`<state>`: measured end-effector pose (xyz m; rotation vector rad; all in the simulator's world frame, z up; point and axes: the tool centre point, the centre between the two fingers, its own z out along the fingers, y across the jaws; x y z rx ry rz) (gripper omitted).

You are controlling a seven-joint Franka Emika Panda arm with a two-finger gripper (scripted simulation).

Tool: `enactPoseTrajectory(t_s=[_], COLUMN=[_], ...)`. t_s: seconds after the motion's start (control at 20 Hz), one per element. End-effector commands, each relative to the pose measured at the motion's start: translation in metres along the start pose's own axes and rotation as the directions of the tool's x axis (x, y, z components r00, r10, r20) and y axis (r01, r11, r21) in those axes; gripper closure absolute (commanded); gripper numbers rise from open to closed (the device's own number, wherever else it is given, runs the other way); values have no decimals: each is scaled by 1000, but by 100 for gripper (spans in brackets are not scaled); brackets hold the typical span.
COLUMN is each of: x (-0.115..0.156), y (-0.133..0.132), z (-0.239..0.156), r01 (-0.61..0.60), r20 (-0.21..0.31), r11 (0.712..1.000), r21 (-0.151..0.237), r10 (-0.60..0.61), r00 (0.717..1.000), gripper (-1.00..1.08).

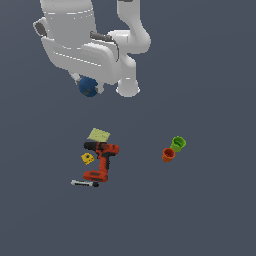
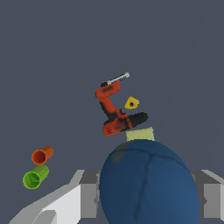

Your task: Pick up a designated object from a clutter of objects.

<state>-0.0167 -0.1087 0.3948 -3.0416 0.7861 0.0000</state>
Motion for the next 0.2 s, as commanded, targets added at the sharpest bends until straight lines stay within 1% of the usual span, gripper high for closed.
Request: enactPoseTrajectory(t_s=[0.0,0.15], x=[1,1], y=[0,-1], z=[-1,0], r01=[1,1], r20=[0,0], r11=[1000,1000], r21=[0,0], r10=[-1,-1], r00=[1000,1000], gripper=[108,108])
